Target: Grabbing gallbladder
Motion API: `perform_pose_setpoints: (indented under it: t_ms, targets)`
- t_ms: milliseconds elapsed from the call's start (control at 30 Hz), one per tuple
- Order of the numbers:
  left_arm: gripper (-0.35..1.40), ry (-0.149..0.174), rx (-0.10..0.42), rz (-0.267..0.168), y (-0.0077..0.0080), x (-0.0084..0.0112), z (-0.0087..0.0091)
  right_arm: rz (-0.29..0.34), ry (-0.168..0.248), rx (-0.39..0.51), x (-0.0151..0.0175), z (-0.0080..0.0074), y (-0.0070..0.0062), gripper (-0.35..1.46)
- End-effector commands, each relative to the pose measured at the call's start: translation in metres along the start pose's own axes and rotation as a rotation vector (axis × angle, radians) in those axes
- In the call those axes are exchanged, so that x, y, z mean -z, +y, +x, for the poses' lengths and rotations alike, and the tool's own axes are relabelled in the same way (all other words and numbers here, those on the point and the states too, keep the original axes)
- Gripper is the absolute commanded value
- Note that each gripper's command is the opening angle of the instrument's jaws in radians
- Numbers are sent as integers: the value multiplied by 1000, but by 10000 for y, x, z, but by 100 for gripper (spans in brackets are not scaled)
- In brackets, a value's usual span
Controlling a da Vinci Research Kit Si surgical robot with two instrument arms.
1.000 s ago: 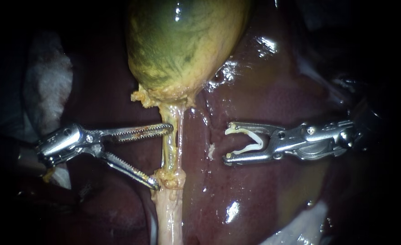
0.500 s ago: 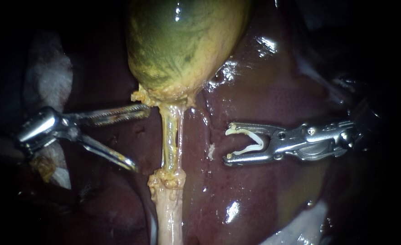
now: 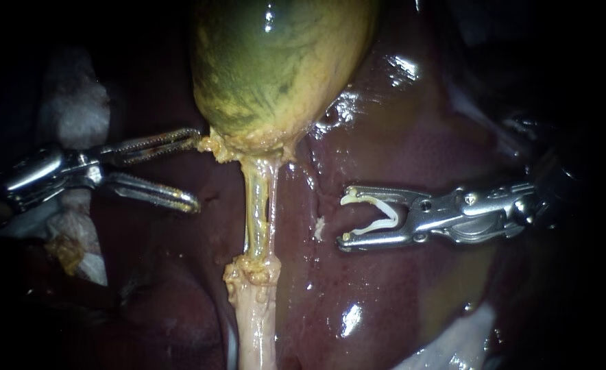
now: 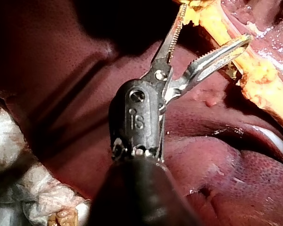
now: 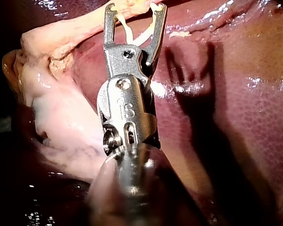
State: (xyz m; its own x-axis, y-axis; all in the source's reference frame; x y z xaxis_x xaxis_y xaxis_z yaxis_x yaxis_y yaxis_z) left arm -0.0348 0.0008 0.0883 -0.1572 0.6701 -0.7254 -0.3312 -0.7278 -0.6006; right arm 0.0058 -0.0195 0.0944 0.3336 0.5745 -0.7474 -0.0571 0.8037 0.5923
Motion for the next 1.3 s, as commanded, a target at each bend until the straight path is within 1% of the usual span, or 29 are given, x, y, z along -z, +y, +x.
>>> perform_pose_setpoints:
  t_ms: [33,100,200,300,367,433,533,567,633,767,800,1067,1233,1300]
  targets:
    - [72,-2,1,15,-3,-1,-4,0,0,0,0,0,0,60]
    - [70,-7,1,37,-6,-2,-9,0,0,0,0,0,0,60]
    - [67,-6,4,66,-10,-3,-14,0,0,0,0,0,0,60]
    - [56,-5,12,86,-12,-4,-17,0,0,0,0,0,0,60]
    - [45,-4,24,96,-11,-5,-20,0,0,0,0,0,0,60]
    - [38,-3,37,105,-11,-7,-22,0,0,0,0,0,0,60]
    - [30,1,65,119,-9,-11,-26,0,0,0,-1,0,0,60]
    - [30,2,76,125,-8,-14,-29,0,0,0,-1,0,0,60]
    - [28,4,81,135,-6,-18,-32,0,0,0,-1,0,0,60]
    - [25,6,97,137,-4,-23,-37,0,0,0,-1,0,0,60]
    - [21,7,103,138,-5,-24,-37,0,0,0,-1,0,0,60]
    - [21,8,135,147,-8,-26,-35,0,0,1,-1,-1,0,60]
    - [21,14,161,153,-10,-28,-34,0,0,1,-1,-1,0,60]
    - [21,20,173,149,-10,-29,-34,-1,0,1,-1,-1,0,60]
